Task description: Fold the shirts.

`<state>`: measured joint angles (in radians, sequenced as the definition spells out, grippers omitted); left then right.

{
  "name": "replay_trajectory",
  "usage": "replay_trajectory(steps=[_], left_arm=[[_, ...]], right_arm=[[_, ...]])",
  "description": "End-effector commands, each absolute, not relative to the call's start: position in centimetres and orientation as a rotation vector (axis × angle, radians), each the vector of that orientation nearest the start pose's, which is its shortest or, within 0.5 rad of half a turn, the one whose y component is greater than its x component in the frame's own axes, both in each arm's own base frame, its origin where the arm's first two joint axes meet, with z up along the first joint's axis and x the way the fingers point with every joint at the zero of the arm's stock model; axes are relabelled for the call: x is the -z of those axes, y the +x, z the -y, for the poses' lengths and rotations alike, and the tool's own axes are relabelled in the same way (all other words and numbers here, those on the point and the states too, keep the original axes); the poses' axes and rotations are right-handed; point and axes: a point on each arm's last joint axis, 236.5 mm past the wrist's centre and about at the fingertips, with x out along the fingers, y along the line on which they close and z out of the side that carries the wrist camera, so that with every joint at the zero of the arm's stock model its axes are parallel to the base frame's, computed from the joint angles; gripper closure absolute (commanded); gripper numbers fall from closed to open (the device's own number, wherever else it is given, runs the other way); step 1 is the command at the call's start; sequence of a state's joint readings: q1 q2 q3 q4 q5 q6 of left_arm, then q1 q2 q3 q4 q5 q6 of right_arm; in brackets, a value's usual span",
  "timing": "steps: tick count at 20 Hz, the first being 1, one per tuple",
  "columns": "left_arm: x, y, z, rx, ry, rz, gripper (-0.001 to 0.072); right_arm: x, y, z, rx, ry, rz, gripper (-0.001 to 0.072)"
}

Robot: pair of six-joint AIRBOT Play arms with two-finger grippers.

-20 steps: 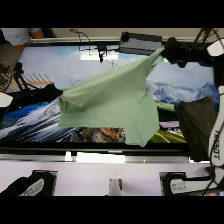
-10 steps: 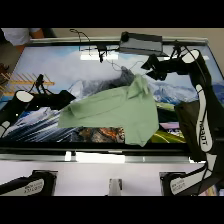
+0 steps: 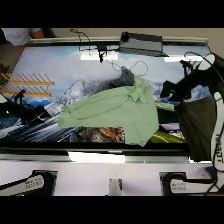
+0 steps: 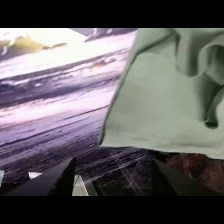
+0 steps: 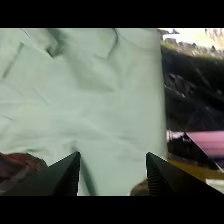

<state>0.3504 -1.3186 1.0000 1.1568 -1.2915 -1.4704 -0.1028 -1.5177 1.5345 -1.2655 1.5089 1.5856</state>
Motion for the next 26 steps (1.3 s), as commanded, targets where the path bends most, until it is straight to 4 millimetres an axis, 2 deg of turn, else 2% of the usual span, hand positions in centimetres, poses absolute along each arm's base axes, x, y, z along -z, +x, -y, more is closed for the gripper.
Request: replay_trajectory(steps=[1, 4, 6, 14, 15, 17, 18, 19, 20, 23, 26], left_arm=[[6.7, 29.4, -2.7, -0.013, -0.626, -1.544, 0.0174], [7.9, 30.0, -1.5, 0.010, -0.658, -1.510, 0.0175], [8.5, 30.6, -0.7, 0.026, -0.686, -1.501, 0.0175], [10.7, 32.4, 2.6, 0.069, -0.675, -1.503, 0.0180], [11.0, 32.4, 2.9, 0.073, -0.670, -1.510, 0.0227], [11.3, 32.4, 3.0, 0.072, -0.668, -1.514, 0.0432], [11.3, 32.5, 3.0, 0.071, -0.668, -1.513, 0.0477], [11.2, 32.5, 3.0, 0.074, -0.666, -1.513, 0.0597], [11.1, 32.5, 3.0, 0.077, -0.664, -1.511, 0.0667], [10.4, 32.7, 3.0, 0.084, -0.656, -1.494, 0.0668], [9.0, 32.7, 3.1, 0.130, -0.610, -1.463, 0.0668]], right_arm=[[-1.8, 34.4, -1.7, -0.115, 0.293, -1.561, 0.0293], [-1.3, 31.6, -2.1, -0.113, 0.297, -1.566, 0.0294], [-1.3, 30.6, -2.2, -0.111, 0.298, -1.561, 0.0294], [-1.7, 30.2, -2.2, -0.110, 0.296, -1.547, 0.0293], [-1.6, 30.2, -2.2, -0.109, 0.295, -1.548, 0.0293], [-0.8, 29.8, -1.8, -0.092, 0.285, -1.561, 0.0289], [-0.1, 29.5, -1.5, -0.077, 0.280, -1.570, 0.0269], [0.7, 29.4, -1.5, -0.070, 0.281, -1.573, 0.0226], [1.8, 29.3, -1.4, -0.060, 0.286, -1.569, 0.0221], [4.8, 30.1, -1.3, 0.028, 0.373, -1.535, 0.0226], [7.6, 30.8, -2.5, 0.037, 0.466, -1.535, 0.0233]])
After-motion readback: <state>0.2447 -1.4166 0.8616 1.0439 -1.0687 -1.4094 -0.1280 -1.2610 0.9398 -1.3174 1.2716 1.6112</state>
